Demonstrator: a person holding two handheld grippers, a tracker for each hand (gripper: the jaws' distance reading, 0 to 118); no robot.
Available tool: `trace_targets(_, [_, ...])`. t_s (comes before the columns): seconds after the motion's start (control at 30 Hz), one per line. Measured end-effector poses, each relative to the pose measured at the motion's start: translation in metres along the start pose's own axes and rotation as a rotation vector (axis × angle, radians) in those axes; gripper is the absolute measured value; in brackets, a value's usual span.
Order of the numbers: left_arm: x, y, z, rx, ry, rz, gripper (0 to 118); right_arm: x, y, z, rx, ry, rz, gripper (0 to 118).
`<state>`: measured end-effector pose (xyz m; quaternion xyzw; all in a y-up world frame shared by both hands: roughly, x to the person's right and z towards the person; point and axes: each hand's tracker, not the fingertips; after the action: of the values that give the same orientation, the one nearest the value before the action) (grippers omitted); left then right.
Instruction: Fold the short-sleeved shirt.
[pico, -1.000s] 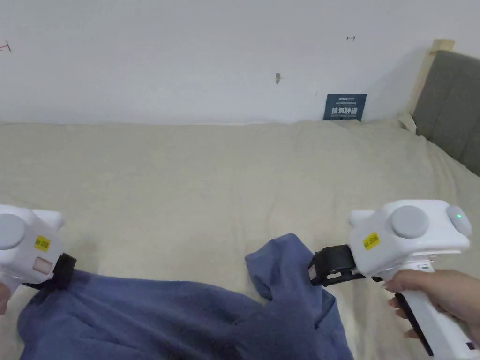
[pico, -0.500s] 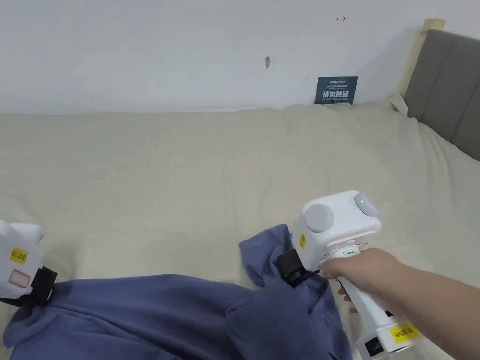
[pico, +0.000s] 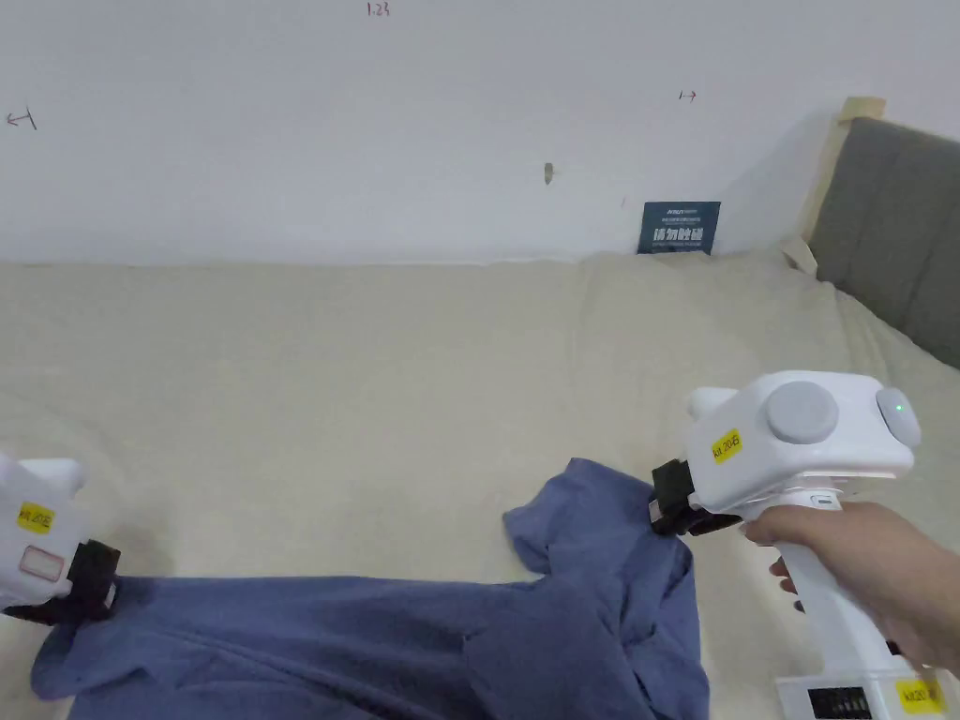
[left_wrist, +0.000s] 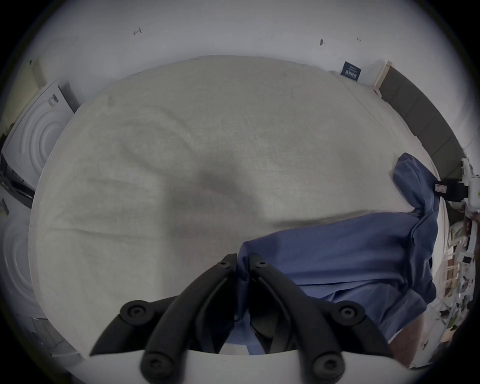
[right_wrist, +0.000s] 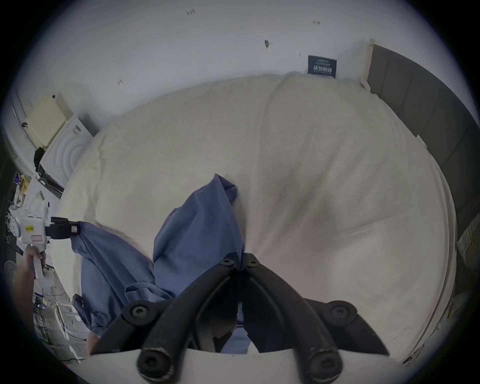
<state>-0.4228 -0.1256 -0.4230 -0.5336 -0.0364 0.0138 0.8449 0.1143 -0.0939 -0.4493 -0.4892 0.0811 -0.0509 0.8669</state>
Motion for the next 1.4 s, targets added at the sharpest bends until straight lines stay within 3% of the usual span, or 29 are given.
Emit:
trace_targets(0.13, [0.0,-0.006,0.025,0.03,-0.009,0.026,8,-0.01,0.0,0.016,0.039,-0.064,0.014,0])
trace_targets(0.27, [0.002,-0.008,0.05,0.081,-0.027,0.043,8,-0.017,0.007,0.056,0.119,0.028,0.011,0])
trace_targets(0.37, [0.002,-0.008,0.074,0.126,-0.043,0.055,8,-0.017,0.008,0.094,0.157,0.042,0.011,0])
trace_targets(0.6, [0.001,-0.019,0.169,0.323,-0.092,0.051,8,-0.012,-0.003,0.197,0.374,0.146,0.031,0])
trace_targets(0.7, [0.004,-0.022,0.209,0.382,-0.076,0.033,8,-0.021,-0.007,0.235,0.421,0.126,0.065,0])
trace_targets(0.93, [0.004,-0.007,0.291,0.545,-0.057,0.03,8,-0.035,0.012,0.308,0.555,0.171,0.033,0])
trace_targets(1.27, [0.019,0.024,0.34,0.675,-0.03,0.056,8,-0.053,0.07,0.353,0.666,0.147,0.037,0])
trace_targets(1.4, [0.02,0.054,0.344,0.702,-0.02,0.086,8,-0.056,0.108,0.354,0.693,0.128,-0.011,0])
